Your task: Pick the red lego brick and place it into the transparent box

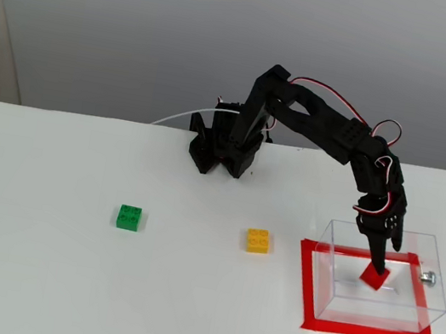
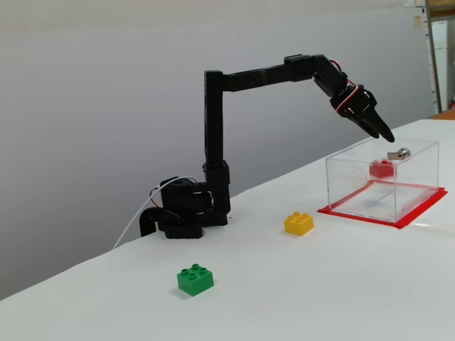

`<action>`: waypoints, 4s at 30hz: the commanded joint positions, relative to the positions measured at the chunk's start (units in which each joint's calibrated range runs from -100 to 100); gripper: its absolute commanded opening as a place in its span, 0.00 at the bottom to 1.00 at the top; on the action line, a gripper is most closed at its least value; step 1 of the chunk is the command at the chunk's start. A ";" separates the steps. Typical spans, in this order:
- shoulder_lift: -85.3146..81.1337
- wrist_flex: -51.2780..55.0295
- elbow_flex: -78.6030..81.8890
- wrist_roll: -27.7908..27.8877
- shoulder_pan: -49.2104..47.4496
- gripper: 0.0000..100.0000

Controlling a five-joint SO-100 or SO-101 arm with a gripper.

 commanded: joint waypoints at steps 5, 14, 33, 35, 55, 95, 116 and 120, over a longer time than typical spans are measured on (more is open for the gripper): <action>-1.25 0.67 -0.29 -0.05 0.38 0.41; -1.59 0.67 -0.92 0.00 0.75 0.41; -16.19 13.99 -0.20 0.00 12.50 0.02; -18.48 15.38 -0.20 0.00 14.65 0.02; -43.51 21.21 10.83 -0.05 44.81 0.02; -102.23 6.76 80.54 -0.10 61.01 0.02; -105.96 -2.03 99.08 -5.53 61.23 0.02; -105.96 -5.68 102.69 -5.38 61.23 0.02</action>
